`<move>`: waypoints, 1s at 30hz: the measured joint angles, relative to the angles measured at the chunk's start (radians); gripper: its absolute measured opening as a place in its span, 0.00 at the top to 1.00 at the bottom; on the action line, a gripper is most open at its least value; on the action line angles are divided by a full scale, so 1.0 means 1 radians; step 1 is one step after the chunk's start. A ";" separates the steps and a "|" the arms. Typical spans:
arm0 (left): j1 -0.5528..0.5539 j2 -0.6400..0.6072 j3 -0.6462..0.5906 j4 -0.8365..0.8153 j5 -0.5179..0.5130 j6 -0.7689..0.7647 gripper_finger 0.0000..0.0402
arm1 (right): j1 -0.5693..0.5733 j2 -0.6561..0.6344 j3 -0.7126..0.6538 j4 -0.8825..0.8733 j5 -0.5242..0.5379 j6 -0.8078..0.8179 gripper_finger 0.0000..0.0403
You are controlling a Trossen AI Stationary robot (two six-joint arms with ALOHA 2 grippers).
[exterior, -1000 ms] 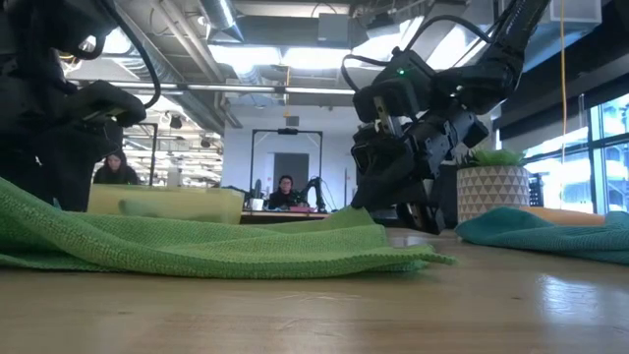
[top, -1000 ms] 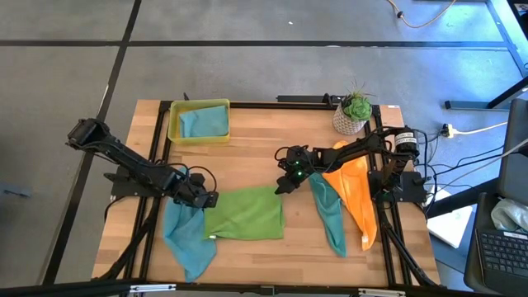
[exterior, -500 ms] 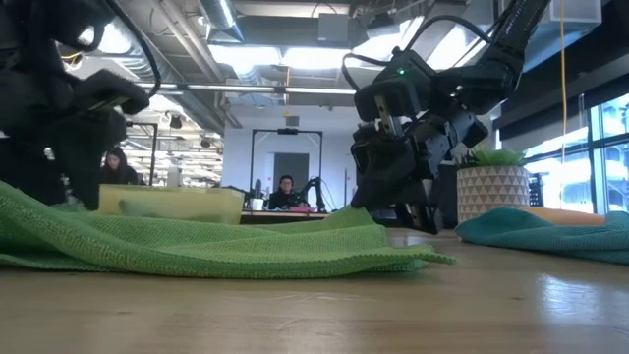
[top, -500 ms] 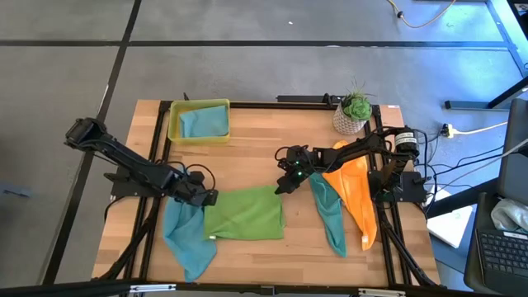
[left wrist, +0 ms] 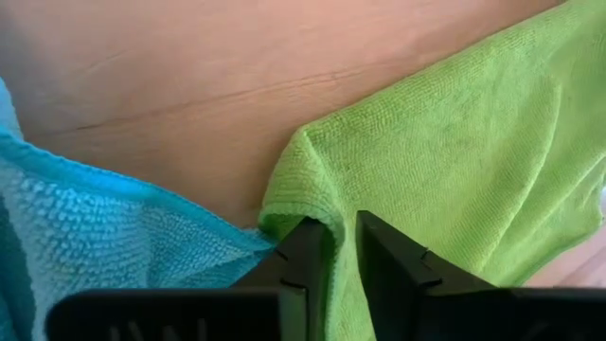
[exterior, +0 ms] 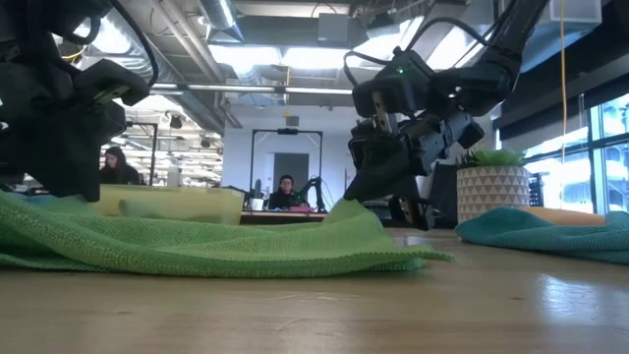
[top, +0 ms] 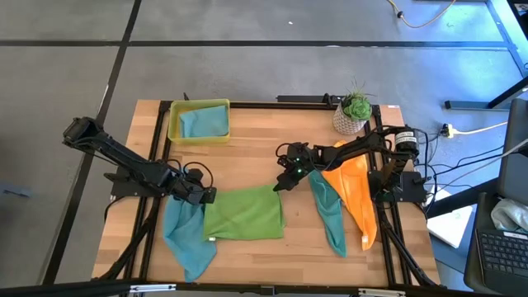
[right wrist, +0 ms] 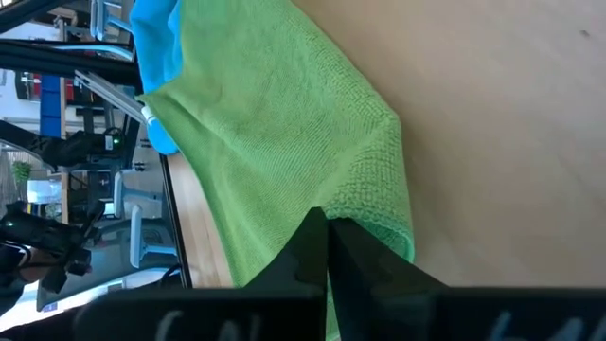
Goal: Fold microfiber towels
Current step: Fold the green towel
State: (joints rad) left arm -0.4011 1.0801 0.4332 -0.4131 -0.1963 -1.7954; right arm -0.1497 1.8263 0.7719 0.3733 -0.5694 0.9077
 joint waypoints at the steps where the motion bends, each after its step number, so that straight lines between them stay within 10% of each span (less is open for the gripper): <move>1: 0.000 0.000 0.000 -0.001 0.000 0.000 0.87 | -0.003 0.000 0.000 0.000 -0.001 0.000 0.99; 30: -0.048 -0.233 0.000 -0.029 0.044 0.027 1.00 | -0.073 -0.079 0.000 -0.018 -0.325 0.028 1.00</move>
State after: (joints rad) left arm -0.4496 0.8471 0.4332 -0.4421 -0.1525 -1.7687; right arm -0.2226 1.7472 0.7723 0.3549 -0.8942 0.9352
